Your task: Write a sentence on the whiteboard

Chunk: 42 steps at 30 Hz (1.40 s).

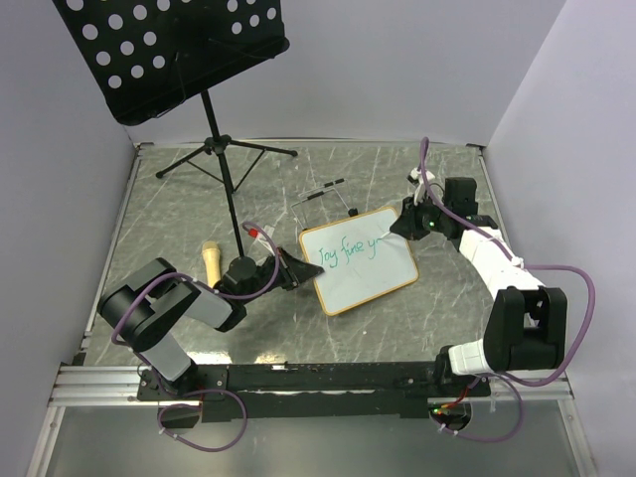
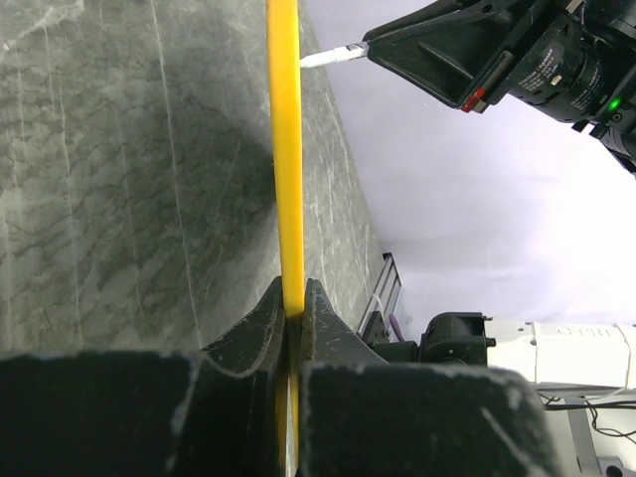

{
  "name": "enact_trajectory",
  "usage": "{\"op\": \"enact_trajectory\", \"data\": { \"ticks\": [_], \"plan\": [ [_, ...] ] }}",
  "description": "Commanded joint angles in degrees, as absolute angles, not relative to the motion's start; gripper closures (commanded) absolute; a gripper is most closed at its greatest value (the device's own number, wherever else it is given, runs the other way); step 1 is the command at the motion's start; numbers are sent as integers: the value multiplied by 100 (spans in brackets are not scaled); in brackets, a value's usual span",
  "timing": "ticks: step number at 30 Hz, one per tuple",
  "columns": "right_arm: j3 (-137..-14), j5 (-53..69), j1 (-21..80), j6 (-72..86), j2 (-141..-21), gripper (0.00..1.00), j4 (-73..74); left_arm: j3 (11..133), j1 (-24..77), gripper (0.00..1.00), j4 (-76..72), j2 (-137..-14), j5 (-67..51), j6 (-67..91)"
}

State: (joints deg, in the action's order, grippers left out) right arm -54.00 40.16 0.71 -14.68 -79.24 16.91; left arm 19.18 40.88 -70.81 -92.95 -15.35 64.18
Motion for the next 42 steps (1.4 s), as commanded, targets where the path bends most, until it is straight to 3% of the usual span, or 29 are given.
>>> {"op": "enact_trajectory", "data": {
  "ticks": [1,19,42],
  "plan": [
    [-5651,3937,53,-1678,-8042,100,1845,1942,4104,99,-8842,-9132,-1749,6275],
    [-5669,4553,53,-1960,-7981,100,2197,2013,4104,99,-8763,-9123,-1749,6267],
    [-5396,4114,62,-1441,-7567,100,1353,1969,4113,99,-8886,-9176,-1767,6302]
  ]
}}
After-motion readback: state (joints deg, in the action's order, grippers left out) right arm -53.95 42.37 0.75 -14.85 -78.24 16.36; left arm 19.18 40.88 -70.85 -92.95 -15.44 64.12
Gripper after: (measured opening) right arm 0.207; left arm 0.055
